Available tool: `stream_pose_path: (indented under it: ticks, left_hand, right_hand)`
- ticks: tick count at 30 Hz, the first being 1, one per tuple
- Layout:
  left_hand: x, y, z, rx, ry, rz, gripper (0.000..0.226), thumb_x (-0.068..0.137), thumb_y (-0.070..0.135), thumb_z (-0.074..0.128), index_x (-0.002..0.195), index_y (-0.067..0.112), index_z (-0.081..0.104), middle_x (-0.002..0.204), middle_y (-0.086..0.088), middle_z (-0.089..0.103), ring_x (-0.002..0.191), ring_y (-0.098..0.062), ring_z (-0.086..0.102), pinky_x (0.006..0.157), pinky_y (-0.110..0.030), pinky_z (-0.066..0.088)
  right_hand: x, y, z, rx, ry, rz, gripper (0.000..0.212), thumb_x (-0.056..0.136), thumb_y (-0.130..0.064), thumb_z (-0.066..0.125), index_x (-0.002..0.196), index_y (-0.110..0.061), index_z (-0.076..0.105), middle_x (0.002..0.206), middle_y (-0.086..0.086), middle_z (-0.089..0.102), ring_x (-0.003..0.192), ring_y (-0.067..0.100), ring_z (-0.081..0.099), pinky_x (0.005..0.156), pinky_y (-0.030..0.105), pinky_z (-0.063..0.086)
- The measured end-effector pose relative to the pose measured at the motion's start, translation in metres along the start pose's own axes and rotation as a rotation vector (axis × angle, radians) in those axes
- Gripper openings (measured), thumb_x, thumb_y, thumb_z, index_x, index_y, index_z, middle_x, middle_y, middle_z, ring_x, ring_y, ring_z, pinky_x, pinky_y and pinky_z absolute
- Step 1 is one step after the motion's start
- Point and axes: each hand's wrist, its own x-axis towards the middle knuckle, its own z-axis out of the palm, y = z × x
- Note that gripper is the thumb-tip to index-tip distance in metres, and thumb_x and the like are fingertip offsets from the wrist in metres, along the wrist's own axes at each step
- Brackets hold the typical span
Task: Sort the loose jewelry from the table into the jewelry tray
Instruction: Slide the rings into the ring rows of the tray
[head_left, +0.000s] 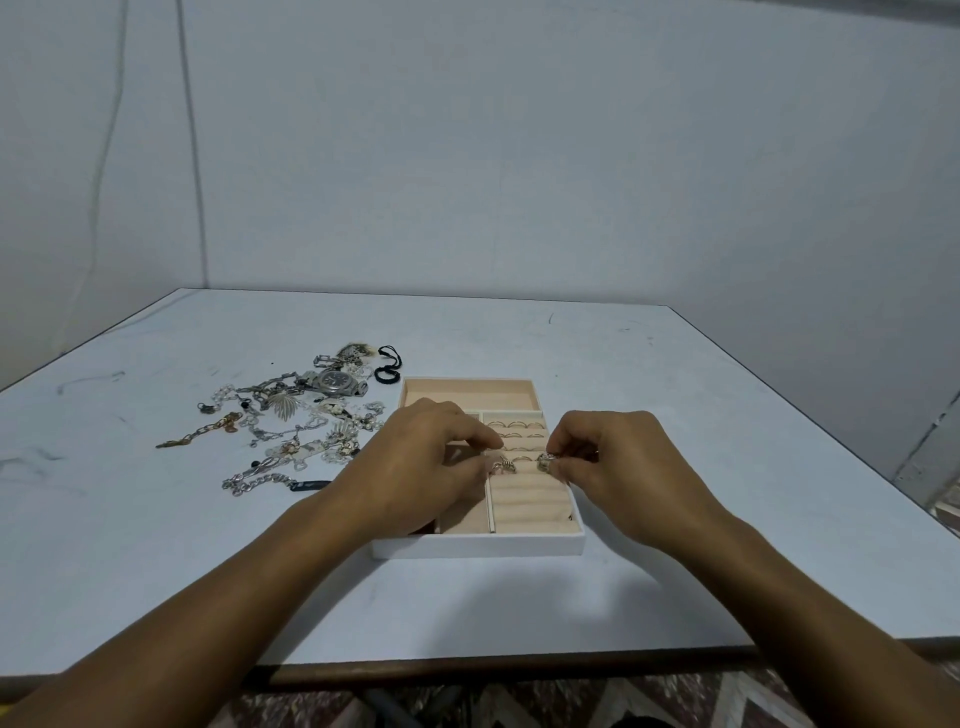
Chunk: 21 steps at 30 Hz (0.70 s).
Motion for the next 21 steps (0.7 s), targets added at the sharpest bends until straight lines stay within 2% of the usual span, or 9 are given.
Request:
stream_pose_path:
  ticks: [6, 9, 16, 21]
  left_hand:
    - [-0.0033, -0.0044, -0.0022, -0.001, 0.003, -0.013, 0.015, 0.086, 0.024, 0.068, 0.099, 0.029, 0.074, 0.089, 0.017, 0.063, 0.081, 0.004, 0.050, 0.069, -0.010, 0.033]
    - [-0.0031, -0.0045, -0.0045, -0.022, 0.024, -0.021, 0.014, 0.086, 0.024, 0.067, 0.096, 0.030, 0.074, 0.090, 0.016, 0.064, 0.083, 0.001, 0.053, 0.073, -0.018, 0.038]
    - [-0.0041, -0.0058, -0.0039, -0.018, 0.024, -0.032, 0.014, 0.086, 0.024, 0.067, 0.097, 0.030, 0.074, 0.093, 0.013, 0.067, 0.086, -0.004, 0.055, 0.076, -0.024, 0.042]
    - [-0.0046, -0.0065, -0.0037, -0.015, 0.028, -0.035, 0.018, 0.088, 0.024, 0.065, 0.103, 0.029, 0.072, 0.097, 0.012, 0.068, 0.091, -0.006, 0.058, 0.081, -0.026, 0.045]
  right_hand:
    - [-0.0009, -0.0044, -0.0008, -0.138, -0.036, -0.058, 0.007, 0.088, -0.018, 0.066, 0.085, -0.021, 0.072, 0.087, -0.006, 0.071, 0.081, 0.011, 0.061, 0.072, 0.030, 0.050]
    - [0.0009, -0.0061, -0.0023, -0.186, -0.052, -0.052, 0.006, 0.088, -0.021, 0.066, 0.087, -0.023, 0.072, 0.089, -0.008, 0.071, 0.082, 0.011, 0.060, 0.073, 0.031, 0.050]
    - [0.0051, -0.0072, -0.0030, -0.188, -0.083, -0.008, 0.008, 0.087, -0.024, 0.068, 0.089, -0.025, 0.075, 0.091, -0.008, 0.072, 0.084, 0.011, 0.062, 0.076, 0.031, 0.051]
    - [0.0007, -0.0051, -0.0011, -0.256, -0.110, -0.051, 0.018, 0.093, -0.026, 0.060, 0.103, -0.030, 0.074, 0.105, -0.015, 0.063, 0.100, 0.007, 0.054, 0.086, 0.026, 0.046]
